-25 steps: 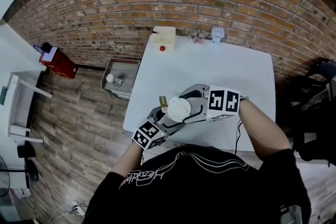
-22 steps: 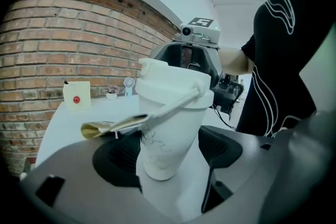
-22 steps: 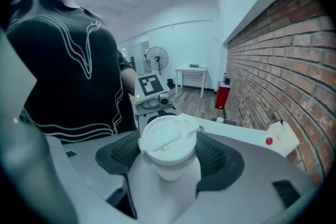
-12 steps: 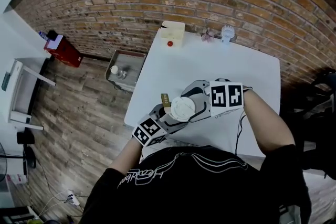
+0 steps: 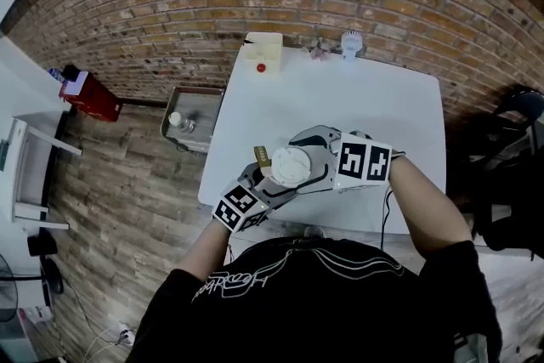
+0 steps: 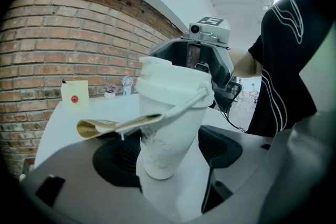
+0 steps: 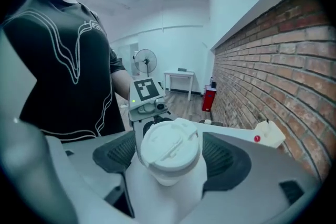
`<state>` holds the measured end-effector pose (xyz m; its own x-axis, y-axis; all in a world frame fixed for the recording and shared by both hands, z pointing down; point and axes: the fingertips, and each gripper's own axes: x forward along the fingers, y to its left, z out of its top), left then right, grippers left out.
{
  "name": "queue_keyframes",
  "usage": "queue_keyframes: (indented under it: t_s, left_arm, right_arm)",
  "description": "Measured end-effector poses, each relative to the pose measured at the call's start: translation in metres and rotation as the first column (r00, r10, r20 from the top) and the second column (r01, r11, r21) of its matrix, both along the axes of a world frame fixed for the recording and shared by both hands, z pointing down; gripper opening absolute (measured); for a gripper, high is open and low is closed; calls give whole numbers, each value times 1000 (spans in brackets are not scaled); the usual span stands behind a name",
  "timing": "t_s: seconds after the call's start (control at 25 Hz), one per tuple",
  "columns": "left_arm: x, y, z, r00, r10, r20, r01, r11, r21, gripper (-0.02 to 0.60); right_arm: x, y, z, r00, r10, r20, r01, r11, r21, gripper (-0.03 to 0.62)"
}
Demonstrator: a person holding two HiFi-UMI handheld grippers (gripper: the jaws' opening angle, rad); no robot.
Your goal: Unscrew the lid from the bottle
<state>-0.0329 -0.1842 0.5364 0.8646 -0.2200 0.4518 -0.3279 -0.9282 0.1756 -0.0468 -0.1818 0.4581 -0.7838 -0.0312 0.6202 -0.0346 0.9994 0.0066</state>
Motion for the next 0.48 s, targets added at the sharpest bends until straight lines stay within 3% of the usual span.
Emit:
queue_keyframes:
  t_s: [0.12,0.24,0.4,0.48]
  left_arm:
    - [0,-2,0,1000,0,3,0,1000,5,362]
    - [0,-2,0,1000,0,5,0,1000,7,360]
    - [1,-2,5,1000,-2,2,2,1000,6,360]
    - [1,-2,6,1000,-3,3,3,1000,7,360]
  right_arm:
    - [2,-4,-2,991,135,23,-136,990,36,385]
    - [1,-2,-3,958,277,78,-281,959,35,391]
    - [-1,-2,3,888,448,108,-455,889,48,415]
    - [-2,-5,3,833,536,134,-544,839,27,419]
